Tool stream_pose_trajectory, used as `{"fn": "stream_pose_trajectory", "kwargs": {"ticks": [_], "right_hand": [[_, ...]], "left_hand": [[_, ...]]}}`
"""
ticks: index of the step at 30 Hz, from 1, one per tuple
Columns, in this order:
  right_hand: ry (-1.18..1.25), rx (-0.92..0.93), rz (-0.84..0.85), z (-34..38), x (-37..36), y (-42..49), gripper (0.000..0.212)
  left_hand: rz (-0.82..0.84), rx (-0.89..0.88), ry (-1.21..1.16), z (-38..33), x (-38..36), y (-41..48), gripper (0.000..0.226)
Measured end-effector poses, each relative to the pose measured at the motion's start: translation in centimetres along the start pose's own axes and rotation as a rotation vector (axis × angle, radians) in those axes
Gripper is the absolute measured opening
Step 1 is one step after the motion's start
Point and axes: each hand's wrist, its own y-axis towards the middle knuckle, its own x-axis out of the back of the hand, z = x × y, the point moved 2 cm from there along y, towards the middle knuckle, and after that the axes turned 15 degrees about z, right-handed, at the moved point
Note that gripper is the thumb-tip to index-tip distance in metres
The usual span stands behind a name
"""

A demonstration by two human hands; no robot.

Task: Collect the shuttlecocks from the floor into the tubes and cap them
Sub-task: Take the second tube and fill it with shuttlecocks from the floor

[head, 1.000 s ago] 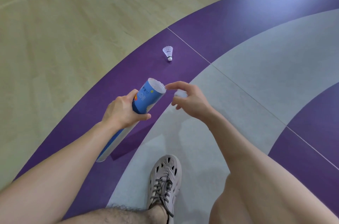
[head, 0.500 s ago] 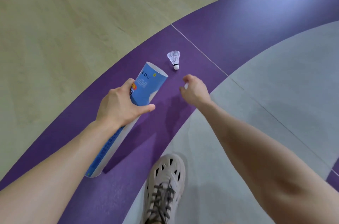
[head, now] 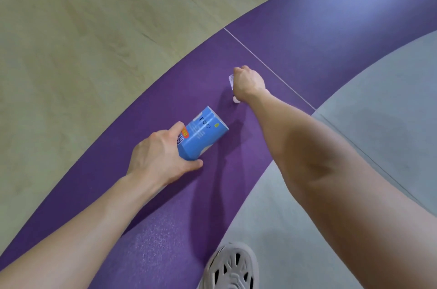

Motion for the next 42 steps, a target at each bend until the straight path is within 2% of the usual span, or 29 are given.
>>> {"fn": "stream_pose_trajectory", "kwargs": {"ticks": [3,6,9,12,15,19,21,24,31,35,38,40,42], "right_hand": [[0.269,-0.068,-0.077,-2.8,0.2,-3.7,0.023],[0.613,-0.110,-0.237,-7.4,0.2,-10.6,0.009],[0.923,-0.136,-0.347,-12.7,0.0,-19.9,0.018],[1.276,-0.167,-0.543,-17.3,0.2,-29.8,0.013],[1.433,-0.236,-0.709,-21.5,-0.3,-39.8,0.011],[1.185,-0.405,-0.767,-27.5,-1.9,-52.8,0.019],[1.076,-0.433,-0.802,-30.6,-1.5,-59.6,0.016],[0.920,-0.518,-0.842,-35.1,-1.5,-69.2,0.015],[0.838,-0.869,-1.008,-44.9,-1.6,-84.8,0.011],[0.826,-1.010,-1.101,-46.8,-3.7,-91.3,0.012],[0.803,-1.151,-1.118,-47.1,-7.8,-96.1,0.011],[0.779,-1.247,-1.133,-47.0,-10.6,-99.5,0.010],[0.753,-1.344,-1.152,-46.9,-13.0,-102.8,0.008]], "left_hand": [[-0.037,-0.043,-0.008,-1.5,-0.6,0.0,0.068],[-0.092,-0.135,0.021,-4.5,-1.0,-0.8,0.067],[-0.159,-0.246,0.042,-9.0,-0.8,-2.5,0.067],[-0.235,-0.453,-0.016,-14.7,-0.2,-5.4,0.067],[-0.158,-0.658,-0.075,-20.9,0.1,-9.0,0.071],[-0.058,-0.810,-0.136,-30.4,-0.4,-14.5,0.077],[-0.007,-0.880,-0.108,-36.0,-1.1,-17.9,0.081],[0.099,-0.971,0.053,-44.8,-2.9,-22.7,0.068],[0.269,-1.285,0.274,-62.8,-11.7,-32.8,0.060],[0.346,-1.426,0.523,-69.9,-17.7,-37.5,0.071],[0.416,-1.480,0.684,-73.7,-22.1,-41.9,0.066],[0.455,-1.469,0.672,-75.2,-25.0,-44.6,0.059],[0.520,-1.465,0.561,-75.5,-28.4,-46.8,0.057]]}}
